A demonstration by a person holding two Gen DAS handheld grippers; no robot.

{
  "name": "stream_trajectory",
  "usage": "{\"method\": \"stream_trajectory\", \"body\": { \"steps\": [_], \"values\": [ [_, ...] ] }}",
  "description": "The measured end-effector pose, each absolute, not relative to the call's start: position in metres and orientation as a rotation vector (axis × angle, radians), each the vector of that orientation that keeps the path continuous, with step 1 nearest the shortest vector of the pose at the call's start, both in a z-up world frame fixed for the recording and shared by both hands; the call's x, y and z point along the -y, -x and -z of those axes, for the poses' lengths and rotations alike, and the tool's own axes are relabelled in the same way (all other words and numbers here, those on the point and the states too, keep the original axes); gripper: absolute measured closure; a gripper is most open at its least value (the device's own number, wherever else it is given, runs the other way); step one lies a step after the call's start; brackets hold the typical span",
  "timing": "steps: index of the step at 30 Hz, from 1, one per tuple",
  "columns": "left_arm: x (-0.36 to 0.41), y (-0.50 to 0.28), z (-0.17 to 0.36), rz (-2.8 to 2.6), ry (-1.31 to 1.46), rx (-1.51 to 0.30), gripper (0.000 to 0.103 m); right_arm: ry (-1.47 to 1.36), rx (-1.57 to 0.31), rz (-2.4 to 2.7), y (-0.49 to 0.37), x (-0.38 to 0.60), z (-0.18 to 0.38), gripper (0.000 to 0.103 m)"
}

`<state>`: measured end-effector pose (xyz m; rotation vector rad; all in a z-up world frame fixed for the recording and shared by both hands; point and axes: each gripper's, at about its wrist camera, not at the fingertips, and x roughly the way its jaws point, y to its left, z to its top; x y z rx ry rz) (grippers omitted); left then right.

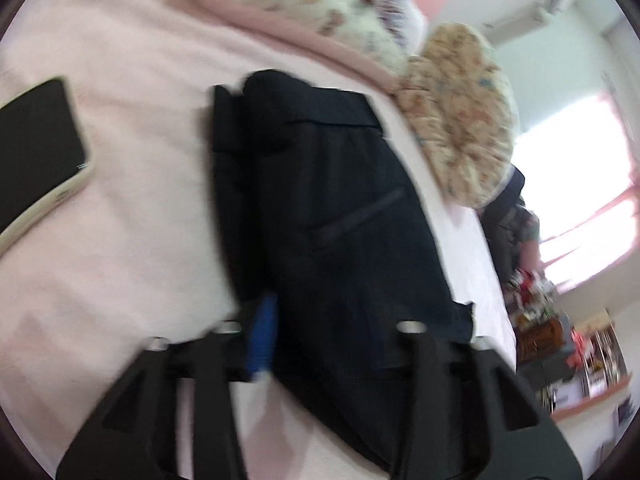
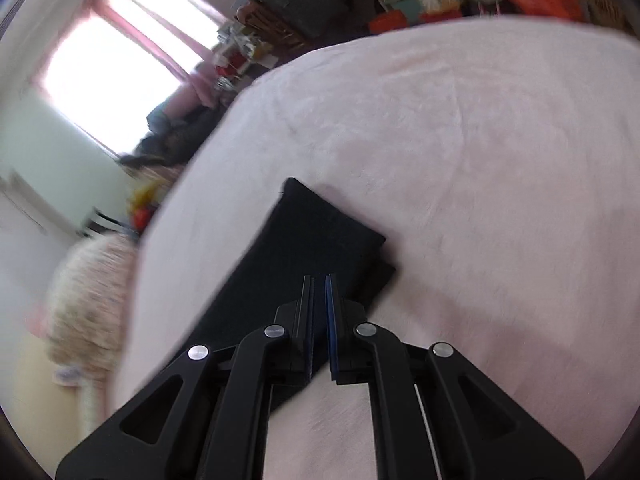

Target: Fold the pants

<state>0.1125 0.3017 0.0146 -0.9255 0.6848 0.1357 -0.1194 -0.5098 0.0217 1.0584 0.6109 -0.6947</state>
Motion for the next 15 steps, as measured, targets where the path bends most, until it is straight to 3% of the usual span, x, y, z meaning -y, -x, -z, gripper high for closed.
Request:
{"method": "stream_trajectory", "body": {
  "steps": [1, 9, 15],
  "values": [
    [-0.298, -0.111, -0.016, -0.11, 0.912, -0.66, 0.036, -1.108, -0.591, 0.626, 0.122, 0.509, -0.02, 0.097],
    [-0.274, -0.101, -0.022, -0.06, 0.765, -0.577, 0.012, -1.273, -0.793, 0.191, 0.072, 0.457, 0.018, 0.097],
    [-0.288, -0.091, -0.023, -0.01, 0.877, -0.531, 0.007, -1.182, -0.894, 0.115, 0.041, 0.419, 0.018, 0.097]
  ]
}}
